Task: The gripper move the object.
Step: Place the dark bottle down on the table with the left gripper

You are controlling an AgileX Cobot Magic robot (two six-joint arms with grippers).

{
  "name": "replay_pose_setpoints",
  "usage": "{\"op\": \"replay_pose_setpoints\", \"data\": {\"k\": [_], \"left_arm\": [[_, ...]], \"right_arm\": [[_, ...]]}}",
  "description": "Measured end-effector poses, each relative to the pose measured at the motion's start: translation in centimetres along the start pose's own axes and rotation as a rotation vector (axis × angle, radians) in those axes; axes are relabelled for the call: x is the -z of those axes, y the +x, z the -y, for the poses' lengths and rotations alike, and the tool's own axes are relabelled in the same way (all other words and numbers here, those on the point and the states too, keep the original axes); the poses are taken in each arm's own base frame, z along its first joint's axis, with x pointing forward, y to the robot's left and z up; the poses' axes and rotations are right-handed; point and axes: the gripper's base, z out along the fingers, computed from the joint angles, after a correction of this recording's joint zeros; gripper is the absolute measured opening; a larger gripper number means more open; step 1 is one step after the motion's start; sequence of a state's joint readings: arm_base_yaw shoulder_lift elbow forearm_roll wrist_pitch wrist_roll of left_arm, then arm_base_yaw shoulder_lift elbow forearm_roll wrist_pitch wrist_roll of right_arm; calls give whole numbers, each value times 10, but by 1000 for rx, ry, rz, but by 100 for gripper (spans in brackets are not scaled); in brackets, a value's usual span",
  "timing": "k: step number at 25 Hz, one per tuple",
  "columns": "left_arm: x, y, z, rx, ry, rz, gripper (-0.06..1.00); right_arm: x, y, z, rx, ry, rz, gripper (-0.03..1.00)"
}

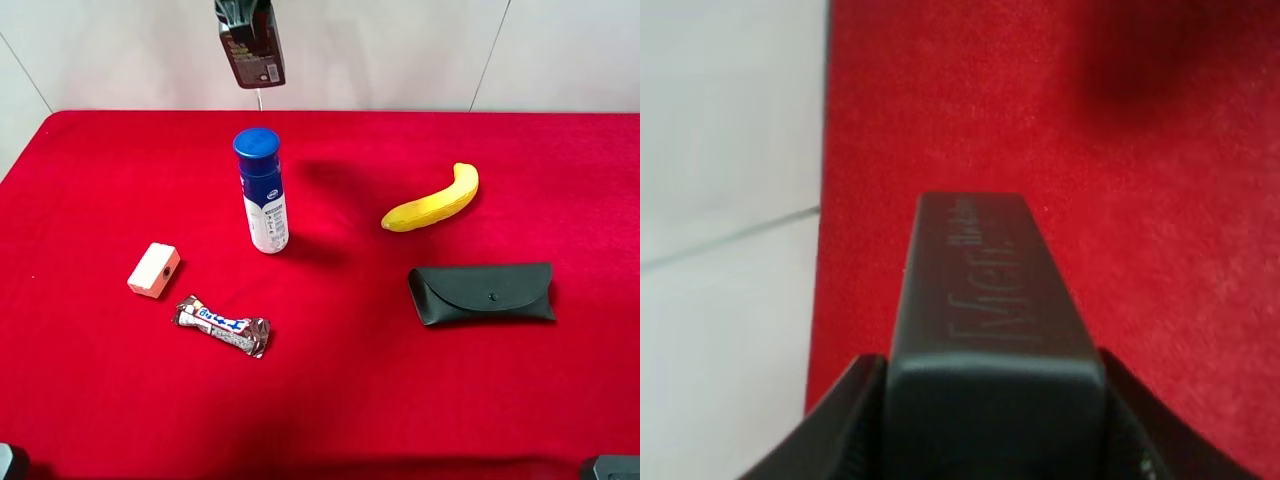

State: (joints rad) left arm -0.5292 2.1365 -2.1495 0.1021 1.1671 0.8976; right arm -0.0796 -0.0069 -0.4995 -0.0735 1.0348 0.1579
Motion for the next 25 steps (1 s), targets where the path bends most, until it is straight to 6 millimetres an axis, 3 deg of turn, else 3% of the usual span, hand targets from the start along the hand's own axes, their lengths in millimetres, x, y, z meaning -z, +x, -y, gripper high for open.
{"op": "replay_pose_setpoints", "data": {"k": [4, 15, 25], "left_arm": [[3, 15, 10, 19, 42, -35, 41], [12, 85, 26, 160, 122, -147, 41], [-28, 124, 41, 232, 165, -196, 41]], "right_arm": [[0, 0, 0, 0, 0, 0, 69], [0, 0, 0, 0, 0, 0, 69], [0, 0, 0, 0, 0, 0, 69]]}}
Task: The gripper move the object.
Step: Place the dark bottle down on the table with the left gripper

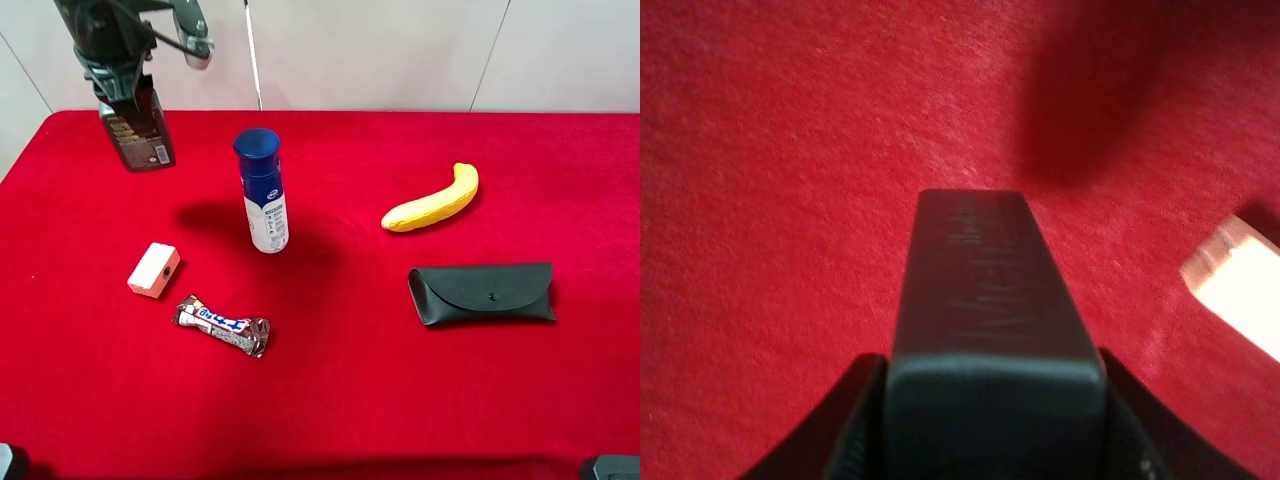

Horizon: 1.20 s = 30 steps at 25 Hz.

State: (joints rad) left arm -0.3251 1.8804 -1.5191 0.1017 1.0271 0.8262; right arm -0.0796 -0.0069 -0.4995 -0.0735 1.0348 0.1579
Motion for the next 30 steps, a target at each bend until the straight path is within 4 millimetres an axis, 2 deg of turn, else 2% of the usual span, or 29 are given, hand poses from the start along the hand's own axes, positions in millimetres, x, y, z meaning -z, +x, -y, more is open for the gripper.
{"op": "replay_pose_setpoints", "data": {"k": [6, 12, 26, 30], "left_arm": [[-26, 6, 2, 8, -47, 47, 41], [-44, 8, 3, 10, -106, 106, 41], [-48, 4, 1, 22, -136, 154, 41], [-61, 3, 2, 9, -117, 138, 41]], "right_arm": [[0, 0, 0, 0, 0, 0, 69], [0, 0, 0, 0, 0, 0, 69], [0, 0, 0, 0, 0, 0, 69], [0, 0, 0, 0, 0, 0, 69]]}}
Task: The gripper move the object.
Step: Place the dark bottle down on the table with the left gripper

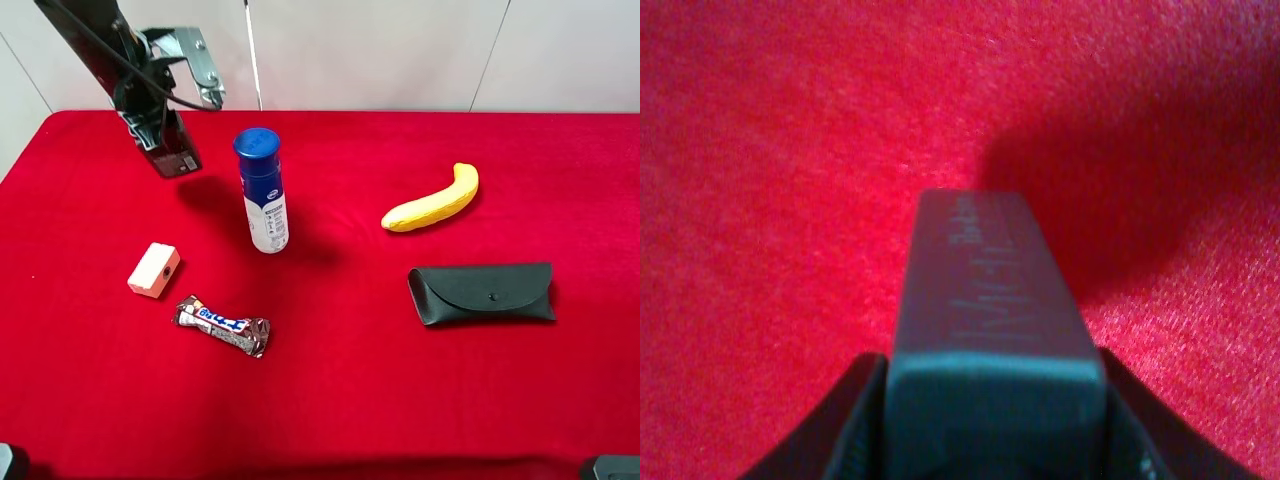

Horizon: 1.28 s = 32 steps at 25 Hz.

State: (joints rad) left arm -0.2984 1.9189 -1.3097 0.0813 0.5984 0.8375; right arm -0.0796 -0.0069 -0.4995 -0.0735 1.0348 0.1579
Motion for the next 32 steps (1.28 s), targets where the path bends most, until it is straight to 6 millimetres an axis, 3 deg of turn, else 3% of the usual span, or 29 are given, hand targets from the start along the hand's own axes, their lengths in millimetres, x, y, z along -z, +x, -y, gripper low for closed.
{"op": "replay_pose_setpoints", "data": {"k": [12, 32], "left_arm": [[-23, 0, 2, -11, 10, -3, 41], [-24, 0, 1, -41, 7, -1, 41]], "right_arm": [[0, 0, 0, 0, 0, 0, 69], [0, 0, 0, 0, 0, 0, 69]]}}
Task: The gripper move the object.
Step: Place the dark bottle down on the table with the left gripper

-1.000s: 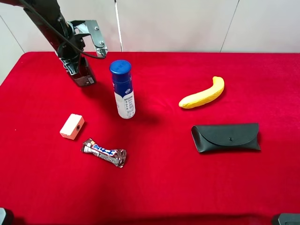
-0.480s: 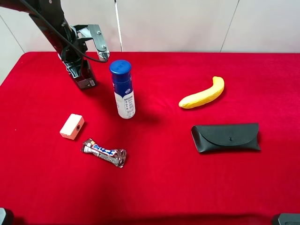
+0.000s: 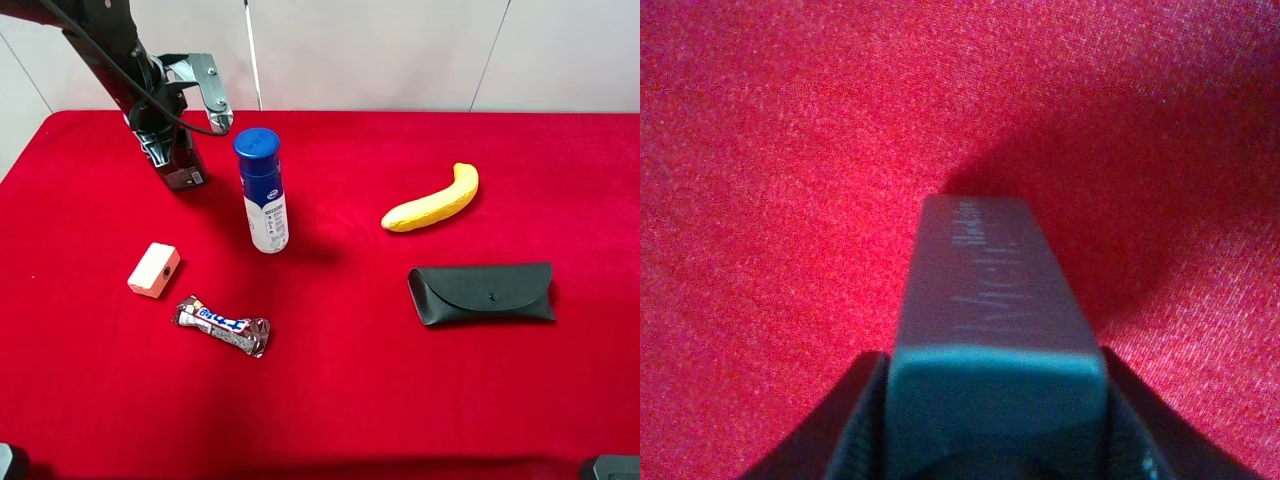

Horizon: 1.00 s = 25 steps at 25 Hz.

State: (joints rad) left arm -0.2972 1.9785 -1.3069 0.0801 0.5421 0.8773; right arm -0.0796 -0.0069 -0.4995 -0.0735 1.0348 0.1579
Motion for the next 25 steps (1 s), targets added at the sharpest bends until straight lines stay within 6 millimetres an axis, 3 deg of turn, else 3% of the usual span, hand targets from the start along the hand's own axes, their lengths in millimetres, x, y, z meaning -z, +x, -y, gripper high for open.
{"op": "replay_pose_setpoints", "data": {"k": [7, 15, 25], "left_arm": [[0, 0, 0, -3, 0, 0, 42], [0, -1, -1, -4, -12, 9, 60], [12, -5, -8, -8, -81, 59, 65]], "right_arm": [[0, 0, 0, 0, 0, 0, 69], [0, 0, 0, 0, 0, 0, 69], [0, 0, 0, 0, 0, 0, 69]]}}
